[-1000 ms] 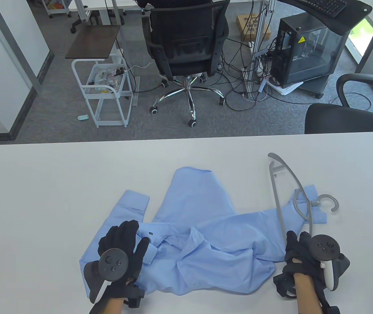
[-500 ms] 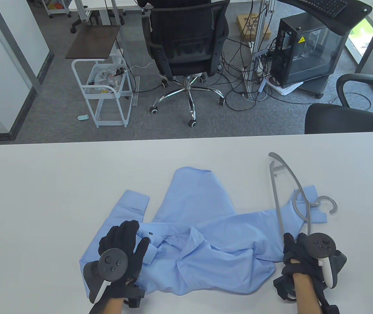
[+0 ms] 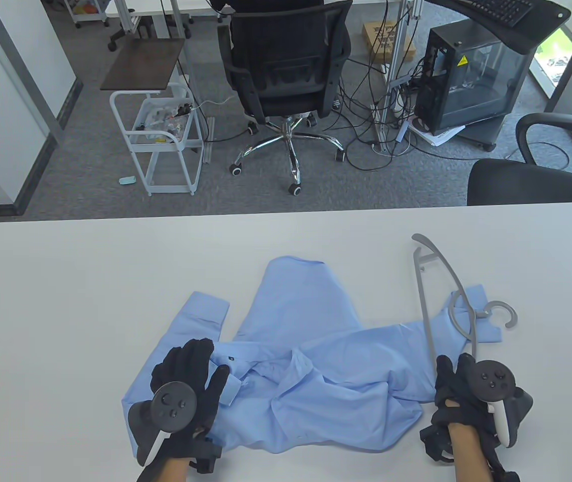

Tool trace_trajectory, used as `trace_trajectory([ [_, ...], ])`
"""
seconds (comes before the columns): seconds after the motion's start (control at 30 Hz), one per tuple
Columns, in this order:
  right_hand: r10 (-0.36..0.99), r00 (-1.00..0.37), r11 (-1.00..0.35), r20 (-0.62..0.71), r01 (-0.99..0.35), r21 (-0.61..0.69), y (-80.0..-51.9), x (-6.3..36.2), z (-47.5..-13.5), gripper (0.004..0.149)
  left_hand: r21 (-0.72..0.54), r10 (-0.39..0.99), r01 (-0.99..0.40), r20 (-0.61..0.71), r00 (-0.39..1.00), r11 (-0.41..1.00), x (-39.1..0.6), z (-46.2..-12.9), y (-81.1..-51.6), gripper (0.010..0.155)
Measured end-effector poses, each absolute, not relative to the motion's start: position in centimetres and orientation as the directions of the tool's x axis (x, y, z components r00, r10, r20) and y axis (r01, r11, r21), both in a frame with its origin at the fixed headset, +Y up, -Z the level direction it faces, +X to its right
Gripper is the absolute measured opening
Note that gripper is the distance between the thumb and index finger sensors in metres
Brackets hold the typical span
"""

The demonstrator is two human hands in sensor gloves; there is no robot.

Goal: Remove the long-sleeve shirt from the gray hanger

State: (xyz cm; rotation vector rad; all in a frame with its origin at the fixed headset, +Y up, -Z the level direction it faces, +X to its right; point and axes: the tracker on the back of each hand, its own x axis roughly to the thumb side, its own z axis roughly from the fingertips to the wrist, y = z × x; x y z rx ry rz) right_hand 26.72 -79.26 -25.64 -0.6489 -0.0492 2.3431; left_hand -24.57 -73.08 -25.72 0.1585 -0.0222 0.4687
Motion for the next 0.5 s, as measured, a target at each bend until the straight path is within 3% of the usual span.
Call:
trace_trajectory([
  [0.5, 0.602, -0.728, -0.792, -0.327, -0.495, -0.357, -77.8, 25.8, -25.0, 0.074, 0.163, 0.463, -0.467, 0.062, 0.884, 0.869, -24.8, -25.7, -73.1, 0.071],
])
